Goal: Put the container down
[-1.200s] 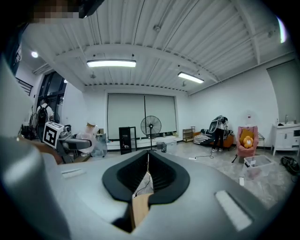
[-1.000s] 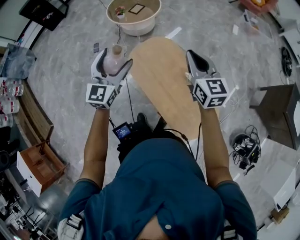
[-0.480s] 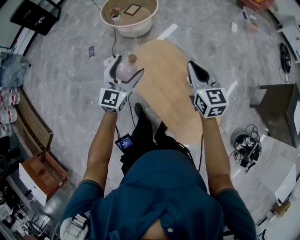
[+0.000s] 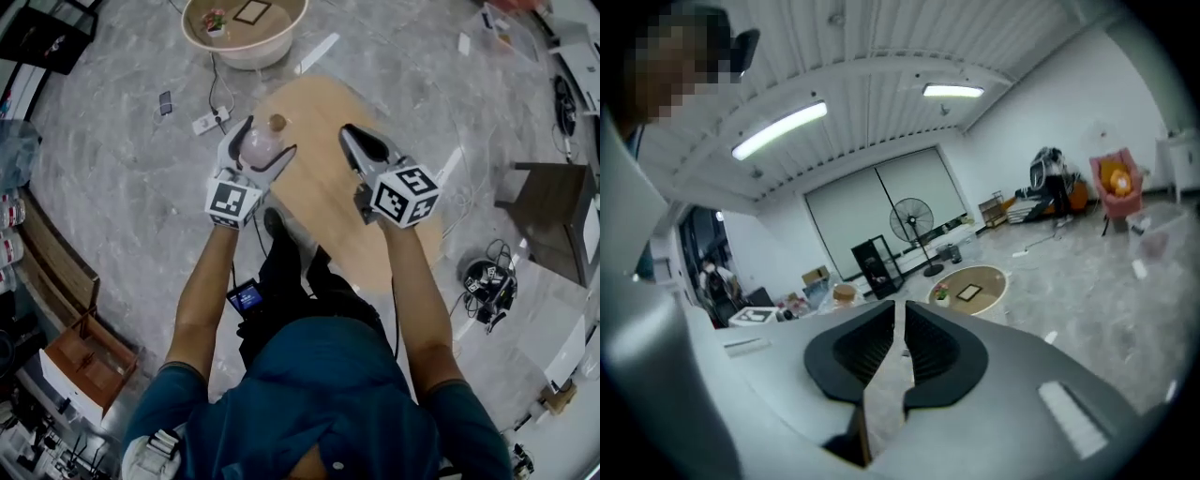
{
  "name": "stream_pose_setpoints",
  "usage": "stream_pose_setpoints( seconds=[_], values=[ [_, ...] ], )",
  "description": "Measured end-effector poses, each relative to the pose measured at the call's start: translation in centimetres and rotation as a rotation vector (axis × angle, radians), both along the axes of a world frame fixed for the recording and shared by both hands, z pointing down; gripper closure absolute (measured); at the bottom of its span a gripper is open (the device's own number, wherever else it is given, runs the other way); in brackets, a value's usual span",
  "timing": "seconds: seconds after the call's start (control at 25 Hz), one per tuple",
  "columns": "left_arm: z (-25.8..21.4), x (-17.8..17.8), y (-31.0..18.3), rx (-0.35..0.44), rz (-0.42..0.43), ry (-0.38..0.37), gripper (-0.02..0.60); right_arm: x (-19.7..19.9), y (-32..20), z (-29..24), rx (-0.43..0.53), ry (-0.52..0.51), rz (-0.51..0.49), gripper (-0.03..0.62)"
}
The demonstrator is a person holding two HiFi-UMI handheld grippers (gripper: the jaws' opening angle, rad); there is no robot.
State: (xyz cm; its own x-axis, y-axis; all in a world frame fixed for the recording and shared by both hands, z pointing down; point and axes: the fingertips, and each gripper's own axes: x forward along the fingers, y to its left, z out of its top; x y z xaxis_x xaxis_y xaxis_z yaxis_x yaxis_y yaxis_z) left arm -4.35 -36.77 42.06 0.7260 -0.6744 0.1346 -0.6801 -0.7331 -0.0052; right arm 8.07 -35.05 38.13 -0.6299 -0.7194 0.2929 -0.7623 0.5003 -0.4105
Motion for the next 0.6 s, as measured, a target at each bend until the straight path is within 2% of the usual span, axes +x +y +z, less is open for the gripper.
stream_pose_setpoints(
  seconds=[0.08, 0.16, 0.4, 0.6],
  values=[
    [0.8, 0.7, -0.8, 0.006, 0.023, 0.014, 0.163, -1.9, -1.4, 1.5, -0.042, -0.123, -0.04, 0.572],
    [1.9, 1.3, -1.6, -0.003, 0.042, 0.015, 0.163, -3.1, -2.7, 3.5, -0.091, -0.173, -0.054, 0.572],
    [5.7, 2.8, -3.3, -0.041, 0.099, 0.021, 0.163, -5.6, -6.1, 10.8, -0.206, -0.153, -0.089, 0.572],
    [8.8, 4.0, -4.0, -0.08, 0.159, 0.016, 0.163, -7.0, -7.0, 13.3, -0.202, -0.196, -0.169, 0.574]
  ],
)
